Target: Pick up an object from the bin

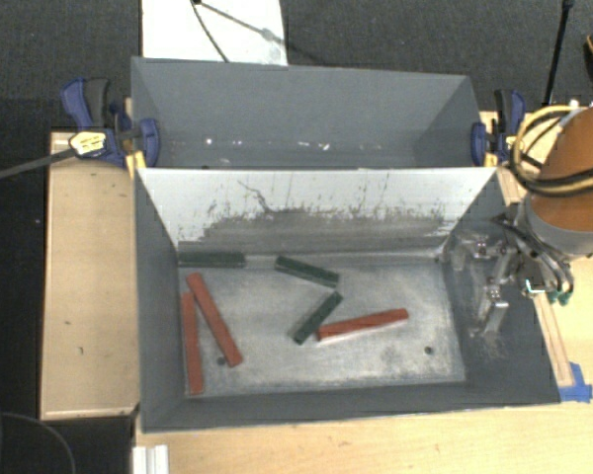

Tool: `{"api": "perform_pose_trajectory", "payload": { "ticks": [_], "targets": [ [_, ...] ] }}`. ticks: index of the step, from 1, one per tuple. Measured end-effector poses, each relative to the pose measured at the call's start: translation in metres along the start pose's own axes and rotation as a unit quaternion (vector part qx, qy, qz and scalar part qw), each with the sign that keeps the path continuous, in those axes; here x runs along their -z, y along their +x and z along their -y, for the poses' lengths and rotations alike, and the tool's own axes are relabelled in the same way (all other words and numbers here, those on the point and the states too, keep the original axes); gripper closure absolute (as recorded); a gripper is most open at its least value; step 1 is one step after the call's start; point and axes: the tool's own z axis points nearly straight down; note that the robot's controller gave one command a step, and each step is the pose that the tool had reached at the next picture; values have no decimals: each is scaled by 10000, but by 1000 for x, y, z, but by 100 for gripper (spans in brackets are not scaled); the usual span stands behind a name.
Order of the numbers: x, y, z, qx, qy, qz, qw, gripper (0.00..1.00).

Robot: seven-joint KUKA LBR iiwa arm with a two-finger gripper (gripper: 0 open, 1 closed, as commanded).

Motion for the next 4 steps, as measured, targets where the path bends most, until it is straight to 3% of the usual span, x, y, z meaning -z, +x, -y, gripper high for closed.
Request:
{"api": "perform_pose_trajectory", "payload": {
  "ticks": [1,2,3,4],
  "targets": [
    [-132,-11,-75,411,-11,-3,9992,0],
    [-128,-13,-72,420,7,32,9991,100],
    [12,-31,-68,-354,6,78,9993,100],
    [-22,-8,-80,767,2,19,9971,100]
  ]
}}
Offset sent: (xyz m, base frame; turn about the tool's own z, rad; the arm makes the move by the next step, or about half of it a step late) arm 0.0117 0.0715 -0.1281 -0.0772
